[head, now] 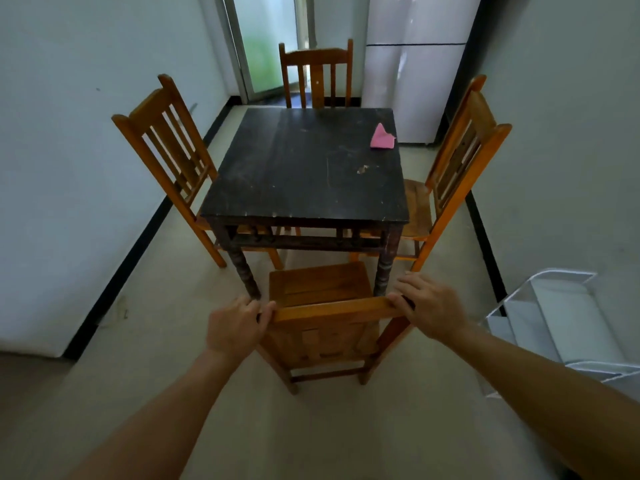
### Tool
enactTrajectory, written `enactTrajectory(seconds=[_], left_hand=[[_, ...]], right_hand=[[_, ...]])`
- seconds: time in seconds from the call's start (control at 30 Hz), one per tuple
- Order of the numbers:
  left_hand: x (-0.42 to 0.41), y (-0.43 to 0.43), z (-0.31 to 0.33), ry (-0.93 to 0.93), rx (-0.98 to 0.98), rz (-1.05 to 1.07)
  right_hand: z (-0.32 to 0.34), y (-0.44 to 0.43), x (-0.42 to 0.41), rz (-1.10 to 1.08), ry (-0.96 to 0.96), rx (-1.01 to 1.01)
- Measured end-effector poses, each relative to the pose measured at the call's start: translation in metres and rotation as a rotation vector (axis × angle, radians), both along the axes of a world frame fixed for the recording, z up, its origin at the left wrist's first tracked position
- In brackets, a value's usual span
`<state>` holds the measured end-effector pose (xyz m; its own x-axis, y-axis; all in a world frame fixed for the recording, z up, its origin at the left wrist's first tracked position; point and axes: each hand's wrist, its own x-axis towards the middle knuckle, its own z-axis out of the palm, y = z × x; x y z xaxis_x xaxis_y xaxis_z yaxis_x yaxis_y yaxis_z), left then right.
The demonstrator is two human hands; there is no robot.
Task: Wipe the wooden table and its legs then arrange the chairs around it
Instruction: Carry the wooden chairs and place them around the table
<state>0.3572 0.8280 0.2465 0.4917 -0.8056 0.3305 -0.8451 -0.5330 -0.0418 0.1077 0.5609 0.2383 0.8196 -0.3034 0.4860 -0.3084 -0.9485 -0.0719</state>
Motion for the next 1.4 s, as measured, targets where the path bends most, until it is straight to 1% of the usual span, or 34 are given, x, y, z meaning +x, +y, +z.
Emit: enactTrajectory(seconds=[0.07,0.13,0.3,0.4,0.57,0.63,0.77,0.93,1.0,1.1,1.2,1.3,1.4], left_hand=[[0.011,-0.010,0.000,0.011,-0.001,0.057],[0.019,-0.020,-0.001,0.040,0.003,0.093],[0.038,-0.052,-0.003,0.078,-0.022,0.085],[0.059,-0.067,0.000,0.080,-0.002,0.072],[0.121,-0.079,-0.001,0.088,0.028,0.029],[0.152,-0.082,0.000,0.121,0.023,0.028],[0.209,-0.084,-0.001,0.168,0.041,0.012],[0.255,-0.095,-0.001,0.187,0.058,-0.036],[0.263,-0.099,0.000,0.222,0.090,-0.047],[0.264,-0.102,0.001,0.326,0.120,-0.040],[0.261,-0.101,0.003,0.400,0.137,-0.051],[0.261,-0.097,0.005,0.391,0.172,-0.073],[0.265,-0.097,0.010,0.354,0.226,-0.115]], right_hand=[[-0.001,-0.014,0.017,0.060,0.012,0.000],[-0.002,-0.026,0.032,0.061,0.004,0.015],[0.003,-0.061,0.062,-0.007,0.042,0.040],[0.005,-0.069,0.080,-0.048,0.047,0.056],[0.004,-0.063,0.122,-0.116,0.035,0.098],[0.002,-0.053,0.143,-0.170,0.036,0.124],[0.004,-0.032,0.183,-0.249,0.088,0.151],[0.011,-0.028,0.219,-0.349,0.131,0.181],[0.015,-0.028,0.229,-0.409,0.162,0.224],[0.021,-0.028,0.234,-0.495,0.248,0.311],[0.026,-0.030,0.234,-0.554,0.391,0.289],[0.029,-0.028,0.237,-0.611,0.493,0.289],[0.032,-0.021,0.236,-0.611,0.452,0.360]])
